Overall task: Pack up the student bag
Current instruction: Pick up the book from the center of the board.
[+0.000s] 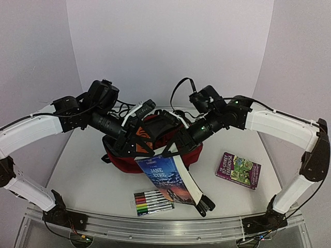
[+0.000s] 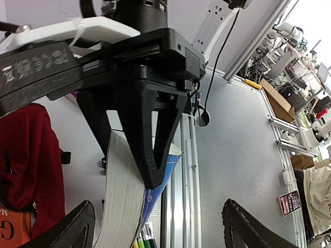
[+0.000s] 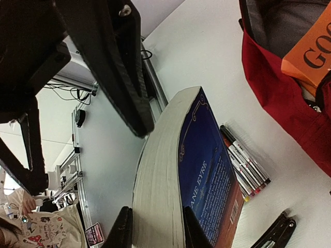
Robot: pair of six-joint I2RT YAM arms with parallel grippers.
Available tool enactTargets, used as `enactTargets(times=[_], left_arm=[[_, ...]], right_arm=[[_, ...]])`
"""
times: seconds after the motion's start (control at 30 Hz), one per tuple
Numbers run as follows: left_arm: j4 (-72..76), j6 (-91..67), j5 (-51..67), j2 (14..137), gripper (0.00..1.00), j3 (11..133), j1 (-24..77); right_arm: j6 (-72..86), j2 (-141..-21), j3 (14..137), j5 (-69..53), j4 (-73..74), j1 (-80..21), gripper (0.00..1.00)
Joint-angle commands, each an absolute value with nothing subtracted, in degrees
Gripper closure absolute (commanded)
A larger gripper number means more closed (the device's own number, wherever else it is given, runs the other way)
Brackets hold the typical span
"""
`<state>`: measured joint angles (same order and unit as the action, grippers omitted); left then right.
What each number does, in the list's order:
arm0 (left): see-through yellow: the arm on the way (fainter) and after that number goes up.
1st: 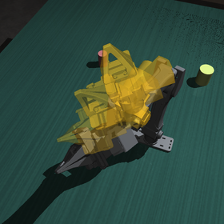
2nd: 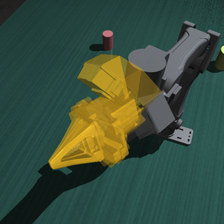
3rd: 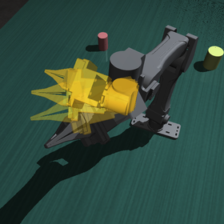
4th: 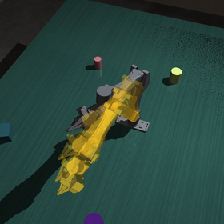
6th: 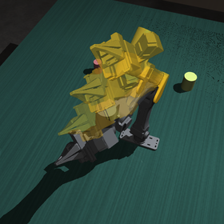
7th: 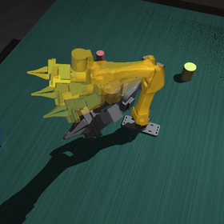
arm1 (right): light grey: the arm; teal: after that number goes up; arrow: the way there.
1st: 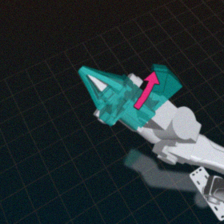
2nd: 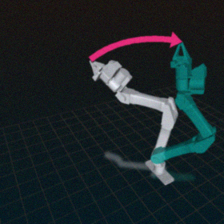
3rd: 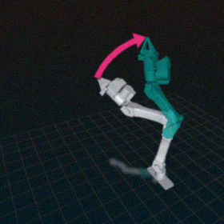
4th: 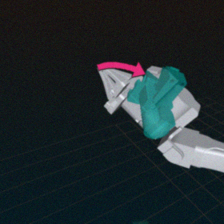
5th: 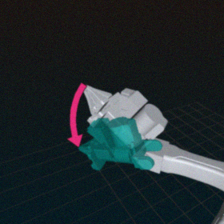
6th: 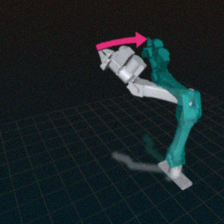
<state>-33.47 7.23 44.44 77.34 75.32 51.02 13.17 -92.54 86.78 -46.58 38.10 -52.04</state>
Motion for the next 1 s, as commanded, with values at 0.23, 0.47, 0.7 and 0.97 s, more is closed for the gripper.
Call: enactTargets(times=[0.23, 0.47, 0.7, 0.97], left_arm=[[-33.9, 14.2, 40.1, 75.8, 0.14, 71.8, 52.3], [-33.4, 14.3, 41.8, 75.3, 0.15, 70.7, 52.5], [-34.8, 14.5, 42.5, 76.5, 0.36, 71.2, 52.7], [-36.2, 12.9, 42.6, 77.7, 0.69, 72.5, 52.8]], right_arm=[[12.5, -91.3, 91.5, -60.9, 29.8, -50.5, 1.00], [15.4, -89.9, 90.1, -63.6, 26.0, -48.3, 1.00], [17.4, -89.6, 89.5, -65.1, 23.7, -47.2, 1.00], [18.0, -89.9, 87.0, -63.3, 22.8, -44.5, 1.00]])
